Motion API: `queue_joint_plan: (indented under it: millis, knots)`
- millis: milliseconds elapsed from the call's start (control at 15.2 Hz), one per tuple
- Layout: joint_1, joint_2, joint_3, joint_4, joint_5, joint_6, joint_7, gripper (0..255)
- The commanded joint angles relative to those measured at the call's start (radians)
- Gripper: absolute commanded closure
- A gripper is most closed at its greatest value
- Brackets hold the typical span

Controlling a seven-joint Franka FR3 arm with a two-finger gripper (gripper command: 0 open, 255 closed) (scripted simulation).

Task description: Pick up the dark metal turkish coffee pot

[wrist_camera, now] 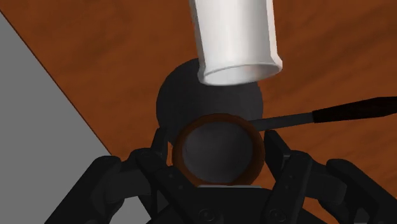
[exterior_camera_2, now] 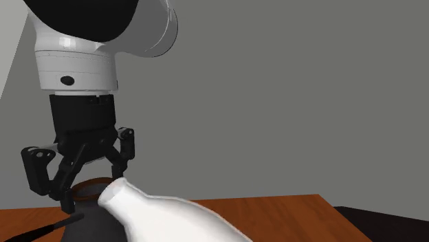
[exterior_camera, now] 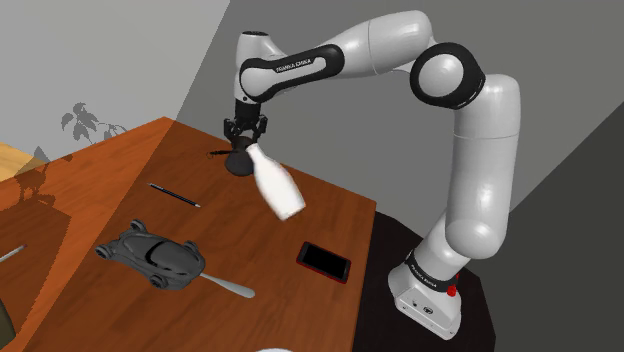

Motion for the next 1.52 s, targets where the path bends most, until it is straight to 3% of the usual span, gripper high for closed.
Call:
queue_joint_plan:
  millis: [0, 528, 1452]
  knots:
    - [0.000, 0.007, -0.002, -0.004, -0.002, -0.004, 0.001, 255]
    - [-0.002, 0.005, -0.002, -0.007, -0.002, -0.002, 0.000, 255]
    - [-0.004, -0.059, 0.006, 0.087, 0.014, -0.161, -0.012, 255]
